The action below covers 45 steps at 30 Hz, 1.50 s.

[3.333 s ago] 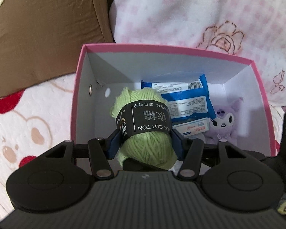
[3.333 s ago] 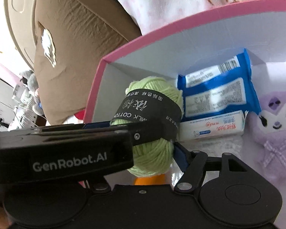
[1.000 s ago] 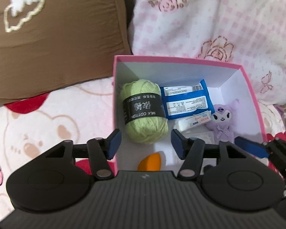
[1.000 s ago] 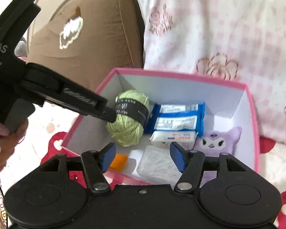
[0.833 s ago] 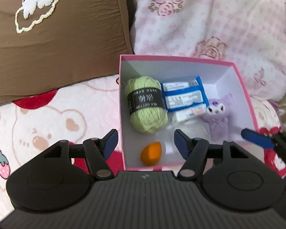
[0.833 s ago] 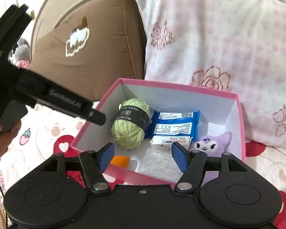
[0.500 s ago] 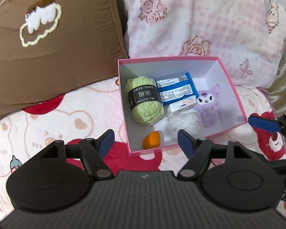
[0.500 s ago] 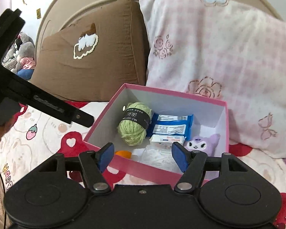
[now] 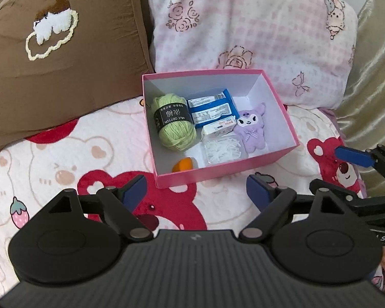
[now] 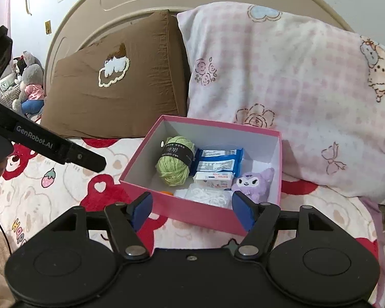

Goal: Organize objects

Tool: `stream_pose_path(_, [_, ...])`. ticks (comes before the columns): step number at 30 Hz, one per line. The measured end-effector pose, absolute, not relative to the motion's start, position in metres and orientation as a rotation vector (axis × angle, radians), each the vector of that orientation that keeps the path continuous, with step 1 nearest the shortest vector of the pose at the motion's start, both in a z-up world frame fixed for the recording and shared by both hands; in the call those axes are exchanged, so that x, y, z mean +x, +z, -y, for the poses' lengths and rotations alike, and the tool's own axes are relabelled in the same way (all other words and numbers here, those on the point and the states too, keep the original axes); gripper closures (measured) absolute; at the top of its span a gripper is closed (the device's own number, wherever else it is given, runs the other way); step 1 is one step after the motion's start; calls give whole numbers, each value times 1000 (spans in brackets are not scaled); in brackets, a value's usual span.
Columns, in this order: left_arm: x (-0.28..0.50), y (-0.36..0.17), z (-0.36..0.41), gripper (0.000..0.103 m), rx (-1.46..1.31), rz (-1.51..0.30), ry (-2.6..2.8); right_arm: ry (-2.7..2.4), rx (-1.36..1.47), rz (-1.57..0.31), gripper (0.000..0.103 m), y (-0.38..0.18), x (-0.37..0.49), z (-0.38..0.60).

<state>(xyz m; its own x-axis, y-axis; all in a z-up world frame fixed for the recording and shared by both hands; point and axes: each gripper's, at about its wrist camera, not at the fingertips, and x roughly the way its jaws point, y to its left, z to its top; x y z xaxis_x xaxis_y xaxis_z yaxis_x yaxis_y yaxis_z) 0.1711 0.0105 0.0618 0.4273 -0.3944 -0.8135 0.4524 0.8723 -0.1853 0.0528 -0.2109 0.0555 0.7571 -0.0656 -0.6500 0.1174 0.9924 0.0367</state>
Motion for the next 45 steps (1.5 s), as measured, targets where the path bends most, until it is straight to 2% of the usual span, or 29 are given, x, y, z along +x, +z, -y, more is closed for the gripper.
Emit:
stream_pose_path(2, [165,63,-14,19,35,-1001,-536,-114,64,-699,22,57,46,210])
stream_pose_path(13, [125,56,-13,16,22,-996,-573,-139,108,-686,19,54,25,209])
stream_pose_path(15, [119,52,-12,13,10,-994,-562,-145,106,-675,3,54,21,206])
stream_pose_path(26, [108,25,-11,0,-23,-1035,-548,-208,212,-711,3,41,18,212])
stream_pose_path(36, [101,9,-6,0,109,-1053,-479,-276,130,-773,3,30,16,203])
stream_pose_path(45, [95,-10,-1,0,113,-1114,-440,-272,135,-803,3,24,13,193])
